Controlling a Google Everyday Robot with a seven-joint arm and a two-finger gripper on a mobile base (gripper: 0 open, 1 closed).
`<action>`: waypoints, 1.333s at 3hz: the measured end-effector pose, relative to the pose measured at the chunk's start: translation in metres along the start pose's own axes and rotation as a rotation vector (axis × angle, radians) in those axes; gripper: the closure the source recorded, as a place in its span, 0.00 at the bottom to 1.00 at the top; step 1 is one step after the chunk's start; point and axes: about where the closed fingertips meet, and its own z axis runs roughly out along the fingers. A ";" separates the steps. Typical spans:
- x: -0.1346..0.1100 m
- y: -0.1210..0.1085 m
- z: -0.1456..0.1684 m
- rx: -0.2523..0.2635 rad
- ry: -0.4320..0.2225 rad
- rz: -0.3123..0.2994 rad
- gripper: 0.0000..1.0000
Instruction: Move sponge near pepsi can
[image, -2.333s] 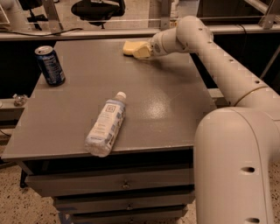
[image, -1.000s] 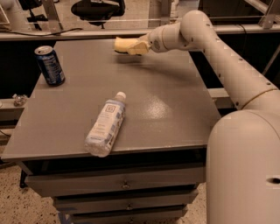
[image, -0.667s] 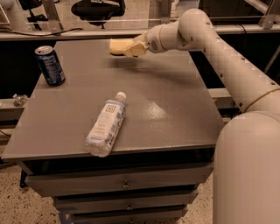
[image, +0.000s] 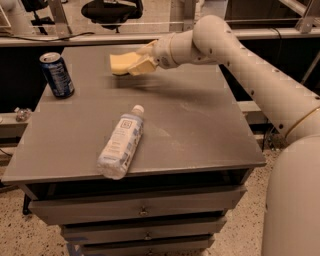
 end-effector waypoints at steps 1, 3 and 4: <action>-0.011 0.030 0.013 -0.043 -0.020 -0.086 1.00; -0.037 0.062 0.036 -0.130 -0.053 -0.157 1.00; -0.039 0.075 0.048 -0.175 -0.046 -0.163 1.00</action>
Offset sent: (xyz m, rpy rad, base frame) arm -0.0445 0.0714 -0.0015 -0.0492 -0.1061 0.2013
